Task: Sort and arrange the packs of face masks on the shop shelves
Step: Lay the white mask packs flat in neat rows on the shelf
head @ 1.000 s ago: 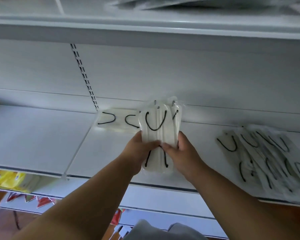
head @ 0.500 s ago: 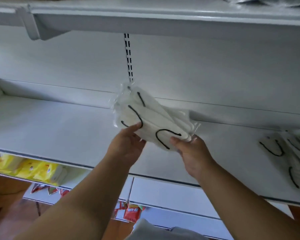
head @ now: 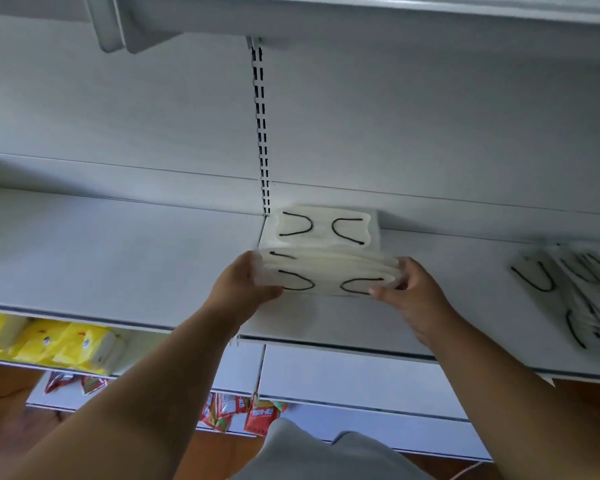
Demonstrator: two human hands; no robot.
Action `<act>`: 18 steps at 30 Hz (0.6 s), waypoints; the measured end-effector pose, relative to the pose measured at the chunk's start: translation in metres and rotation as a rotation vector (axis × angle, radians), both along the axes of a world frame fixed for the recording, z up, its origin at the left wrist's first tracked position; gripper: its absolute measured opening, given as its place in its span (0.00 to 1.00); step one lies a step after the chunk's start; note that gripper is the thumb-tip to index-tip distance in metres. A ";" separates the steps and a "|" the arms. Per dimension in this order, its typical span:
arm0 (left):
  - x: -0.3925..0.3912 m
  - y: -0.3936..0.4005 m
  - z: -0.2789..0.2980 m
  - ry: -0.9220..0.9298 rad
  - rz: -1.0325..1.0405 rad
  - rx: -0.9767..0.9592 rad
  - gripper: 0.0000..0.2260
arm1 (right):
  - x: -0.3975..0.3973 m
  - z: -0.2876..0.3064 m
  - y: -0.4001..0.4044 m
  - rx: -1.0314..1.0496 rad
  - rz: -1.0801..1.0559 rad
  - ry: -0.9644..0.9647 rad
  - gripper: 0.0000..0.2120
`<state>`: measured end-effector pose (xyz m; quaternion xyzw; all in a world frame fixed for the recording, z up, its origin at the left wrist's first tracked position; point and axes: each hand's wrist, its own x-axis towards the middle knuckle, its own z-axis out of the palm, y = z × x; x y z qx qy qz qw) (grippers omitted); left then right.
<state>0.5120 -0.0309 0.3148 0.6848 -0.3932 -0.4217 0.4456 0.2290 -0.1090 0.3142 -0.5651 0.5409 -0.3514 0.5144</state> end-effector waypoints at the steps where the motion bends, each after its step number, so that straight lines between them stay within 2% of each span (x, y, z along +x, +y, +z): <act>1: -0.002 0.001 0.002 -0.027 0.005 -0.023 0.23 | 0.000 -0.001 0.001 -0.005 0.012 -0.001 0.21; 3: -0.005 0.002 0.003 -0.051 0.014 -0.063 0.25 | 0.002 -0.003 0.003 -0.008 0.013 -0.008 0.18; 6: -0.012 -0.002 0.003 -0.106 -0.054 -0.053 0.25 | 0.006 -0.006 0.005 -0.004 0.014 -0.047 0.20; 9: -0.016 -0.002 0.002 -0.032 -0.014 -0.065 0.28 | 0.009 -0.005 0.004 -0.013 -0.004 -0.056 0.20; 11: -0.016 -0.003 0.002 -0.049 -0.039 -0.049 0.27 | 0.010 -0.003 0.003 -0.004 0.001 -0.046 0.20; 14: -0.014 -0.007 0.003 -0.127 -0.035 -0.011 0.20 | 0.014 -0.002 0.003 0.028 0.060 -0.033 0.17; 17: -0.009 -0.008 0.001 -0.190 0.043 -0.024 0.04 | 0.010 -0.004 -0.003 0.023 0.002 0.005 0.08; 18: -0.008 -0.007 0.000 -0.208 0.054 -0.019 0.06 | 0.007 -0.006 -0.005 0.015 -0.014 0.024 0.10</act>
